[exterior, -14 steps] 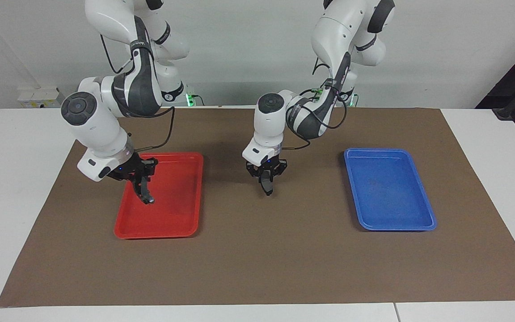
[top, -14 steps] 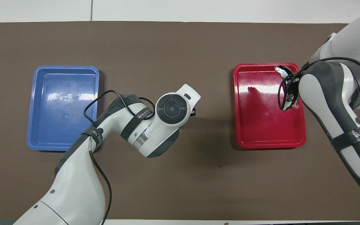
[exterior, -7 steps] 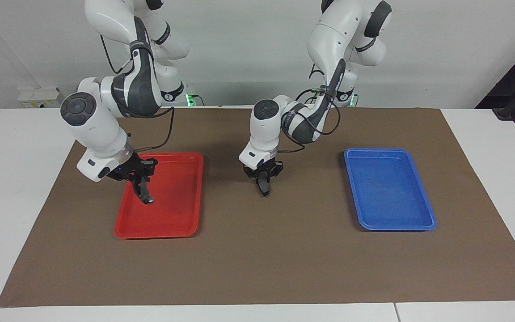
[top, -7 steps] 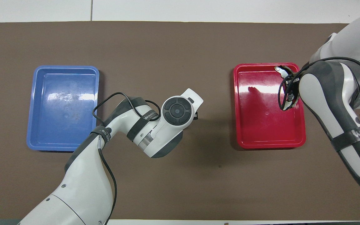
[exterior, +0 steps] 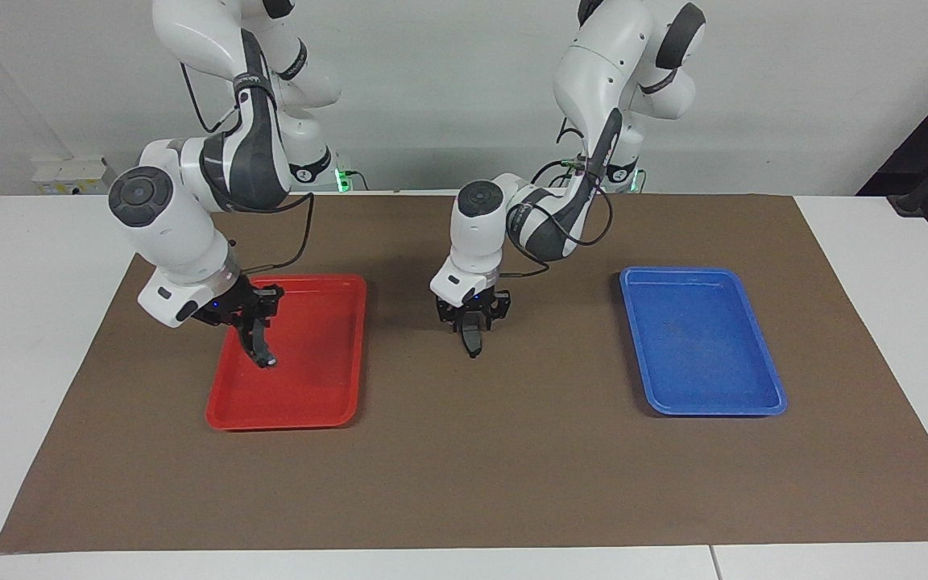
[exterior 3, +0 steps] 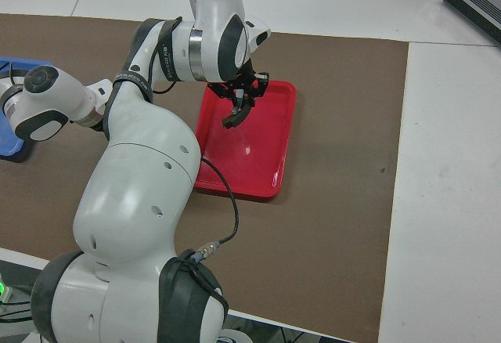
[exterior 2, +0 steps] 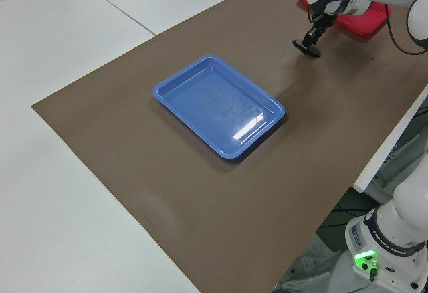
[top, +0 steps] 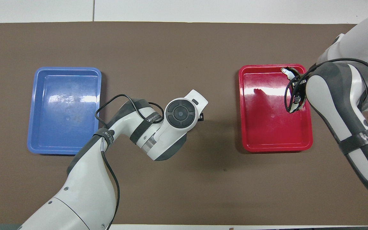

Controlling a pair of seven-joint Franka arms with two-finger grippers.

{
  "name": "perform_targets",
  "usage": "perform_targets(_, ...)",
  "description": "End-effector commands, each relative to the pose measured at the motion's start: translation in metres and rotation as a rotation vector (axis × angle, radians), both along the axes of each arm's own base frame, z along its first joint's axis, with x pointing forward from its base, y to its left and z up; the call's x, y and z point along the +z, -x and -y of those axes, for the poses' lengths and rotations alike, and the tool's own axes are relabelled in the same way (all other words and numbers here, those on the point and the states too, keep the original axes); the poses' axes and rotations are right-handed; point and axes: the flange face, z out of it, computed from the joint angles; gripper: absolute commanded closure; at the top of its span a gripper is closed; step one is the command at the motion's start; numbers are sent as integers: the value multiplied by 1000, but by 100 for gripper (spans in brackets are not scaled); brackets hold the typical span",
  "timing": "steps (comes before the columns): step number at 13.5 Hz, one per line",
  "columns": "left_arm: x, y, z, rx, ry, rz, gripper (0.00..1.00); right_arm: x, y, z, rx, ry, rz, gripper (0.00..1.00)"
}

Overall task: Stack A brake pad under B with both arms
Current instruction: 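Carry the small dark pad with the left gripper onto the table center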

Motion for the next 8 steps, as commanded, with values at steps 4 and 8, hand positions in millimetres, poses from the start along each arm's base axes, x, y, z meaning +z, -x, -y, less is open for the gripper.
perform_targets(4,66,-48,-52,39,-119,-30,0,6,-3,6,19,-4,4,99)
perform_targets(8,157,-73,-147,14,-133,-44,0,18,-3,-24,33,-9,19,99)
